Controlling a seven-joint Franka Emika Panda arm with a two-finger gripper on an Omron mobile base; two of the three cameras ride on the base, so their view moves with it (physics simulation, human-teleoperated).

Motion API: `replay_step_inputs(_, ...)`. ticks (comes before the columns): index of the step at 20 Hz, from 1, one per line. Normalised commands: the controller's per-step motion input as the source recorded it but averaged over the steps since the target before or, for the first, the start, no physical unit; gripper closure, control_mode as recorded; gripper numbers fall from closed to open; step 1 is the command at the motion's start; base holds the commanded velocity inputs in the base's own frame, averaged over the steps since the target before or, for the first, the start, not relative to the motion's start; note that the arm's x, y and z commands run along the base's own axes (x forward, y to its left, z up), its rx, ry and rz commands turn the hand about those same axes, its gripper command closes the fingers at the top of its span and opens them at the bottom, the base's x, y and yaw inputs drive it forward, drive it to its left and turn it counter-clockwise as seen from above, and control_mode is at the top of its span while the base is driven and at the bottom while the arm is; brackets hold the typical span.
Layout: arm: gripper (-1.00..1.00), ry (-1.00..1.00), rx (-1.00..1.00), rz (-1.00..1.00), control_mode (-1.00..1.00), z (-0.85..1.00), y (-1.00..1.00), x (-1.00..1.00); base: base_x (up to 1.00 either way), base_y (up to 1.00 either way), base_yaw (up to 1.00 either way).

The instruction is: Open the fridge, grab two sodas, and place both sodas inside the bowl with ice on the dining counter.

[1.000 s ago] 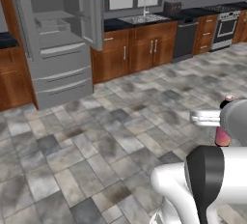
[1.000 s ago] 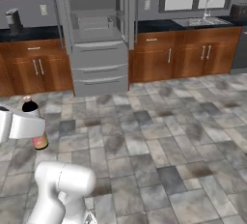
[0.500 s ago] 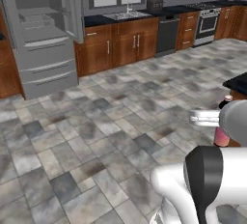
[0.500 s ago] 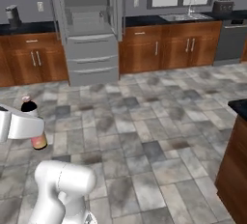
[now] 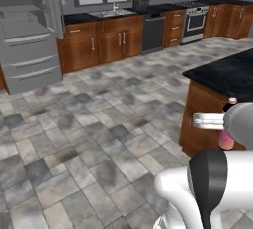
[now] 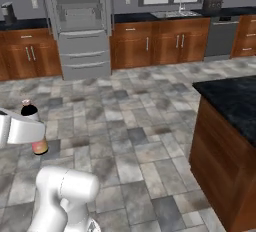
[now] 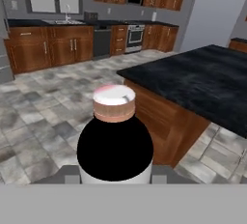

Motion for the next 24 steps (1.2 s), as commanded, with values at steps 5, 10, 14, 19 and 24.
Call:
replay_step_inputs(5,1.0,0.0,0.0,0.0,1.0,0.0,0.0,0.0,-0.57,-1.0,0.0)
replay_step_inputs(10,1.0,0.0,0.0,0.0,1.0,0.0,0.0,0.0,-0.3,-1.0,0.0)
replay_step_inputs(14,1.0,0.0,0.0,0.0,1.0,0.0,0.0,0.0,-0.02,-1.0,0.0)
replay_step_inputs(19,1.0,0.0,0.0,0.0,1.0,0.0,0.0,0.0,0.0,-1.0,0.0)
replay_step_inputs(24,1.0,0.0,0.0,0.0,1.0,0.0,0.0,0.0,0.0,-1.0,0.0)
